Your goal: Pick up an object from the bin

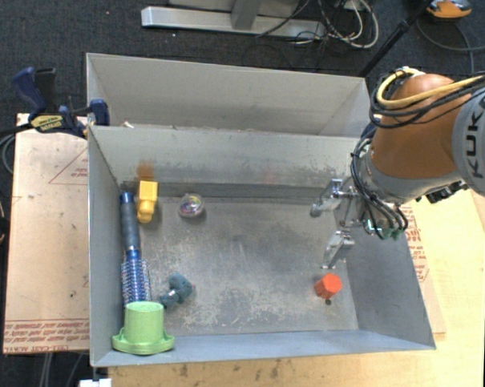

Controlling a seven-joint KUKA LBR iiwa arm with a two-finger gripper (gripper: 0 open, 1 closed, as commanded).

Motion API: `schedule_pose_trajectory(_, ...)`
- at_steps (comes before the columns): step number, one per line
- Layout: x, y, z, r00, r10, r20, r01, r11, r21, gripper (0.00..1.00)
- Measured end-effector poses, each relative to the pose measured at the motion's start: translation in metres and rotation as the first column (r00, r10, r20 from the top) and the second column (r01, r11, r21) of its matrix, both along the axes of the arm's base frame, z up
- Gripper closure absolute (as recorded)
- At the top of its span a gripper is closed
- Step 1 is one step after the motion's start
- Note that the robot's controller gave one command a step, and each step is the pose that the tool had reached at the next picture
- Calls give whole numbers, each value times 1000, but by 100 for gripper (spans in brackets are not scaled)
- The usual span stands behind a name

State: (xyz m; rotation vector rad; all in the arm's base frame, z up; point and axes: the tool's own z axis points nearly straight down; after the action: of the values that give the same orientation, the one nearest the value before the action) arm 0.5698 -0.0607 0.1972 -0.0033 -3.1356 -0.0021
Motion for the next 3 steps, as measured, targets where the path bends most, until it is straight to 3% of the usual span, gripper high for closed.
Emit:
schedule_pose_trajectory(1, -44, 8, -73, 995, 103, -2, -103, 995, 2, 0)
schedule_pose_trajectory(2, -68, 12, -106, 921, 389, 3, -389, 921, 2, 0)
schedule_pose_trajectory(3, -81, -49, -116, 742, 670, 25, -670, 742, -17, 0)
